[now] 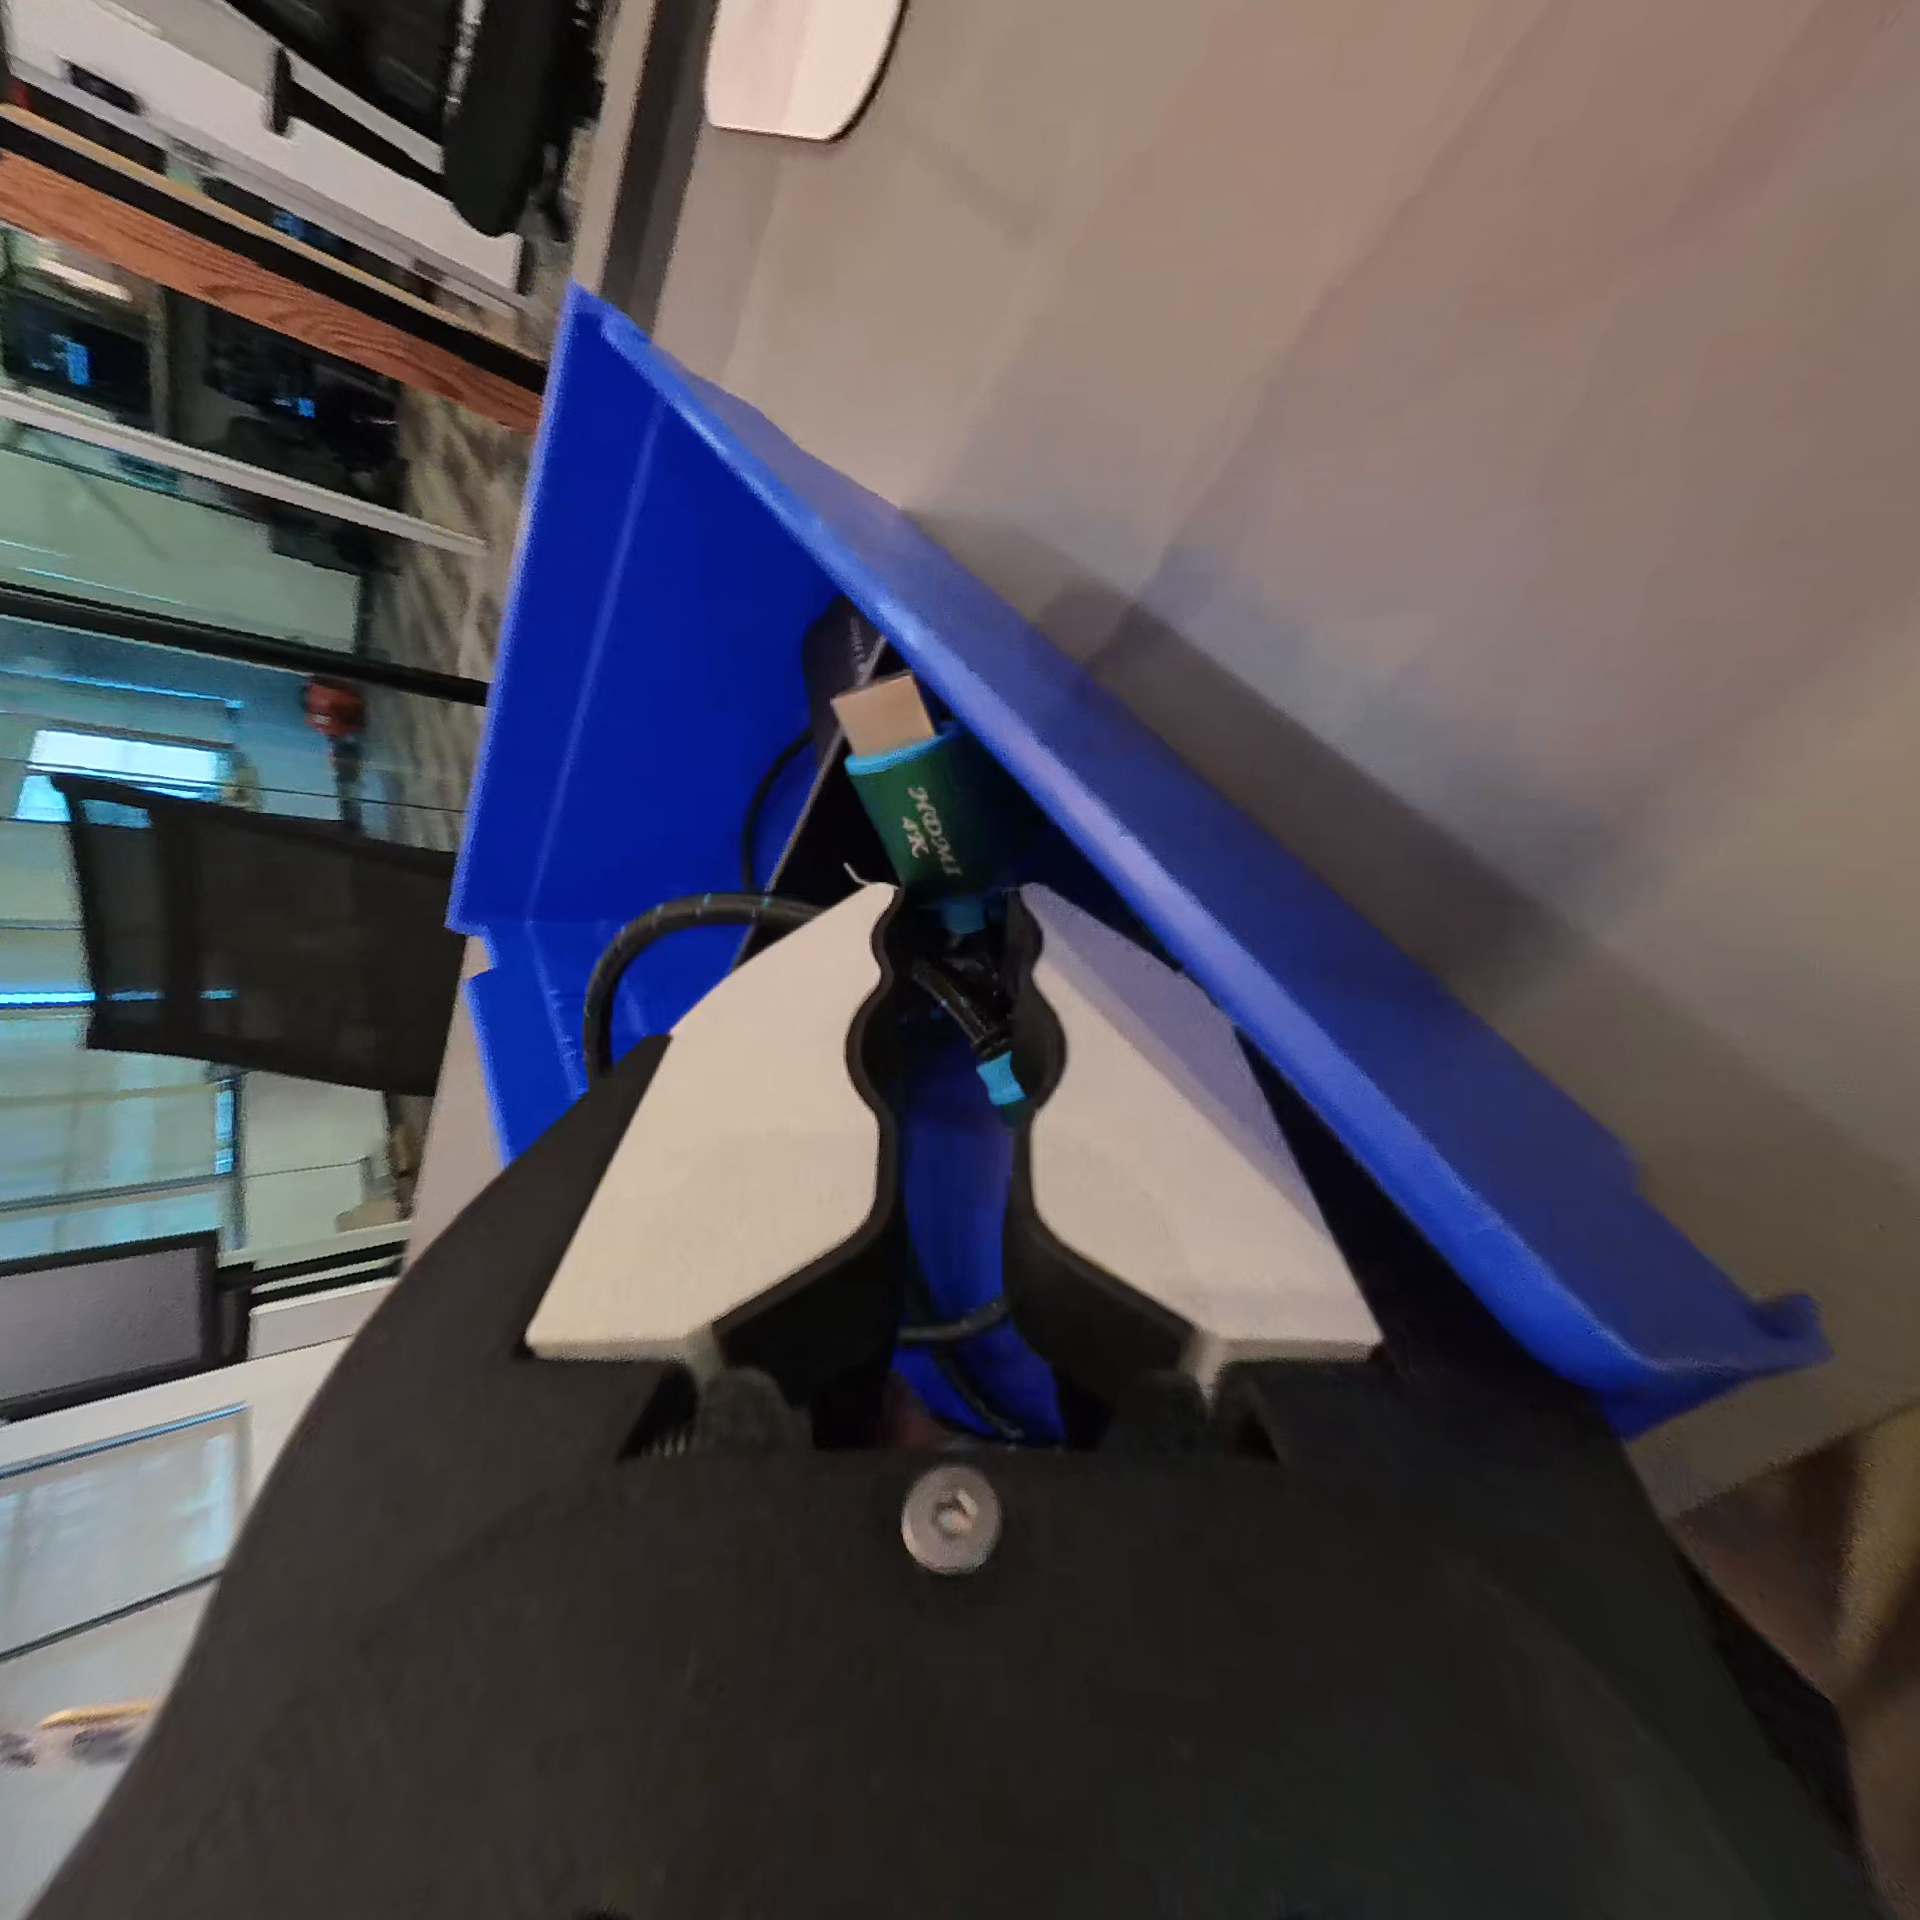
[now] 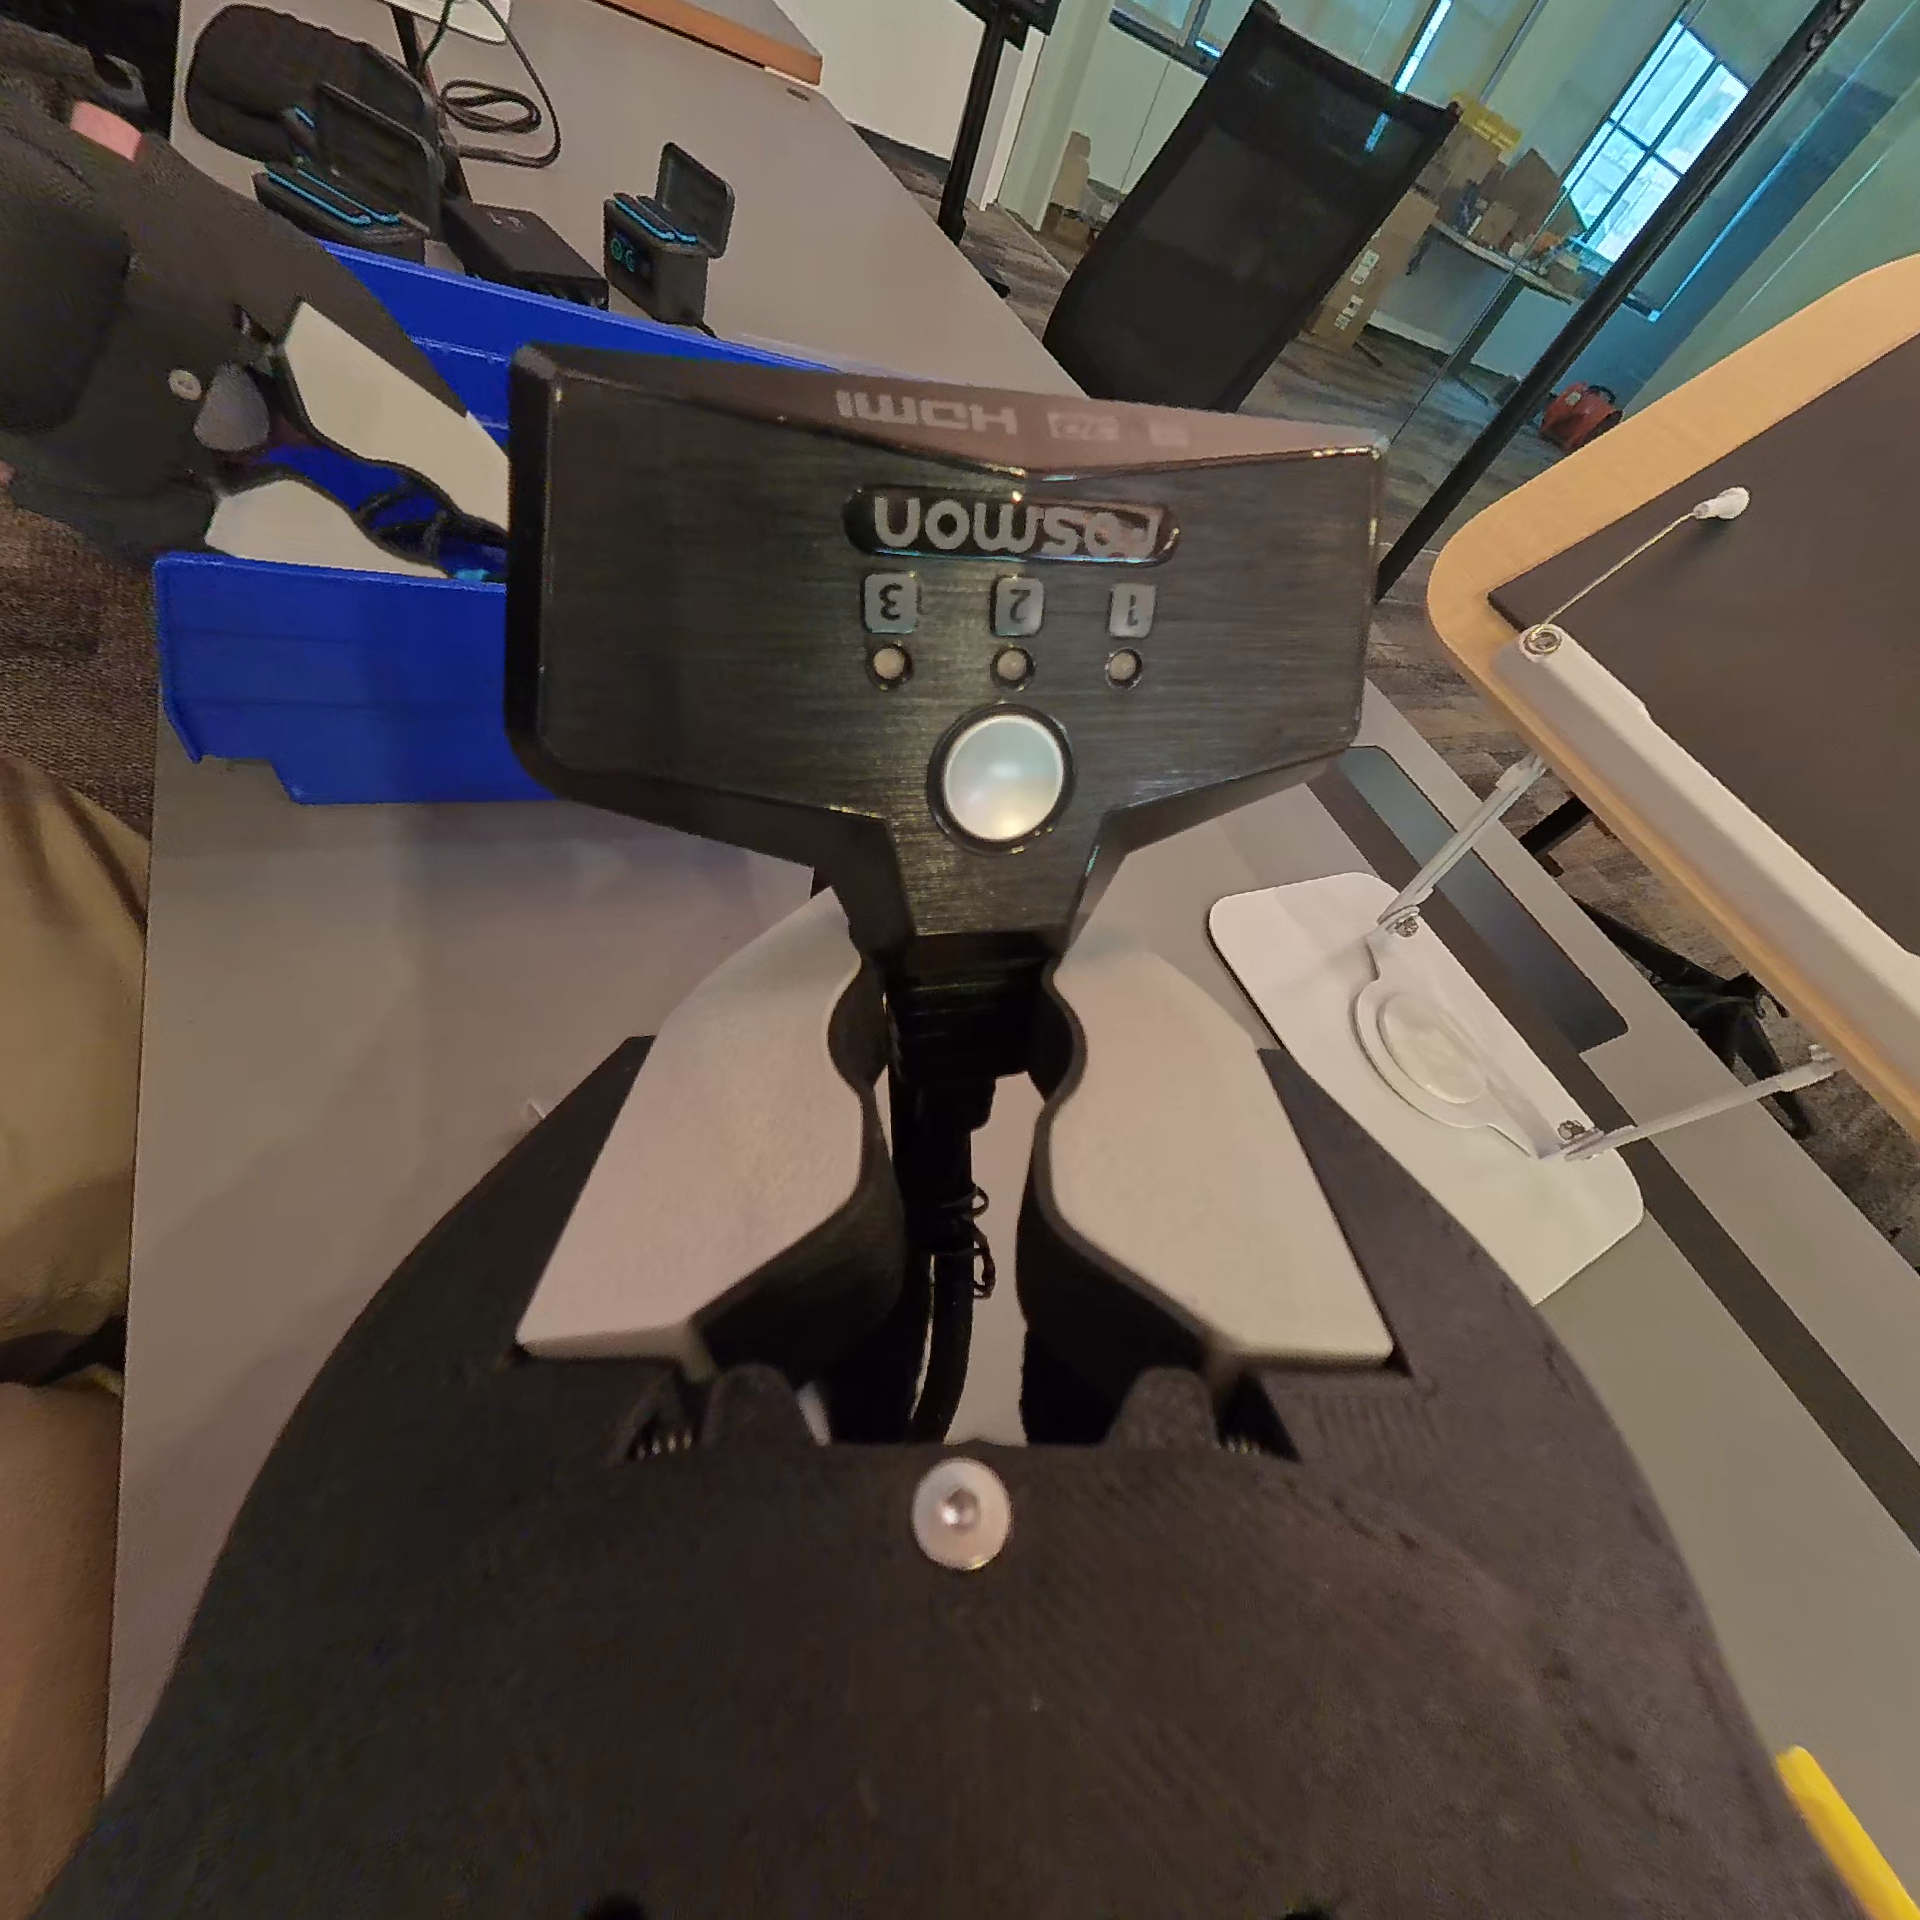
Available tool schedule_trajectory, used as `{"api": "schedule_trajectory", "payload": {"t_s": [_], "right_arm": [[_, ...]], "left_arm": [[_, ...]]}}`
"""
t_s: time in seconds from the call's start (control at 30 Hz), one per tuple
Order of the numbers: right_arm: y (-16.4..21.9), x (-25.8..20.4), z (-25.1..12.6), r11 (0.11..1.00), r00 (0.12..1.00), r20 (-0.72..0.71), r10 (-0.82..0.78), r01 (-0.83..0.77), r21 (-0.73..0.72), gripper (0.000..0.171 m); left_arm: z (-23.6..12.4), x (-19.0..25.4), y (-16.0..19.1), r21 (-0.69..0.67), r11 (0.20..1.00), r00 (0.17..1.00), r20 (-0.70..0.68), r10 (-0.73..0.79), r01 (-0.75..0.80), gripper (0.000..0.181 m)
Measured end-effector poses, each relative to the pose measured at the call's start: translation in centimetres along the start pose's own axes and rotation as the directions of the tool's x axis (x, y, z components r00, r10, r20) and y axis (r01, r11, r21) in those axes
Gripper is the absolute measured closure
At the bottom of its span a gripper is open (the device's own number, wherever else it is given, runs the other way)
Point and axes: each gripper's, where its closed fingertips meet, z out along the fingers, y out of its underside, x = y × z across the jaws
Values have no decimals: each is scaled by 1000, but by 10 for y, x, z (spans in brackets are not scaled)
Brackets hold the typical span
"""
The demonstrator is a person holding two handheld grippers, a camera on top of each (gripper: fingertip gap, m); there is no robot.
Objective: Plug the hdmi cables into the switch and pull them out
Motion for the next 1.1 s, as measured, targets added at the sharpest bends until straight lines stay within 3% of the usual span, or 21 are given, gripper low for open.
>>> {"api": "schedule_trajectory", "payload": {"t_s": [0.03,0.4,0.6,0.83,1.1], "right_arm": [[0,0,0,1000,1000,-1,0,0,1,150],[4,-1,1,998,999,-1,-49,49,-35,150],[10,-5,3,983,989,10,-147,147,-111,150],[21,-12,4,911,940,41,-337,337,-239,150],[41,-18,9,793,865,100,-492,492,-360,149]], "left_arm": [[-1,-4,0,-2,1000,1000,18,16,-16,165],[-30,-47,-11,26,988,984,93,151,-154,167],[-51,-59,-49,56,957,958,62,280,-284,167],[-64,-47,-107,128,903,911,13,411,-410,172],[-49,-10,-121,147,858,859,-76,506,-493,171]]}}
